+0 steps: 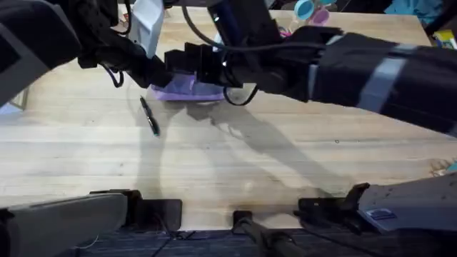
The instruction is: Unzip the bag, pick up the pens from the table one at a time and place them inside, then zip the bag closed.
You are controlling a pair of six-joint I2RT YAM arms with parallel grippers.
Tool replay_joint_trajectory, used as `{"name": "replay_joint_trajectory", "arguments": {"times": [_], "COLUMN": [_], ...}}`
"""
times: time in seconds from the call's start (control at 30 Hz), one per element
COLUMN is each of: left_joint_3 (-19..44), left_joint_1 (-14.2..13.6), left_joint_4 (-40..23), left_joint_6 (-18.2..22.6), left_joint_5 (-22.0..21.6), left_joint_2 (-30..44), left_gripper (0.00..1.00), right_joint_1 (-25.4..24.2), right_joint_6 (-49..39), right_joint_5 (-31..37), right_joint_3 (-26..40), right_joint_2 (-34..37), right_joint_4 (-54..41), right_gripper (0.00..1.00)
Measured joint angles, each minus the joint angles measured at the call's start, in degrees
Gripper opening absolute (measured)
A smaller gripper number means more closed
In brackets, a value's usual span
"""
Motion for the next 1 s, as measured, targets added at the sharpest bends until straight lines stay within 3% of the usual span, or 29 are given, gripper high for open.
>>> {"name": "replay_joint_trajectory", "arguments": {"times": [0.2, 0.5, 1.0], "left_joint_3": [0.0, 0.0, 0.0], "left_joint_1": [0.0, 0.0, 0.0], "left_joint_4": [0.0, 0.0, 0.11], "left_joint_6": [0.0, 0.0, 0.0], "left_joint_5": [0.01, 0.03, 0.1], "left_joint_2": [0.0, 0.0, 0.0], "left_gripper": [0.041, 0.041, 0.042], "right_joint_1": [-0.02, -0.04, -0.02], "right_joint_6": [0.19, 0.41, 0.41], "right_joint_5": [0.17, 2.37, 7.37], "right_joint_3": [0.0, 0.0, 0.0], "right_joint_2": [3.33, 5.66, 8.03], "right_joint_4": [3.01, 4.97, 6.52], "right_gripper": [0.919, 0.689, 0.498]}}
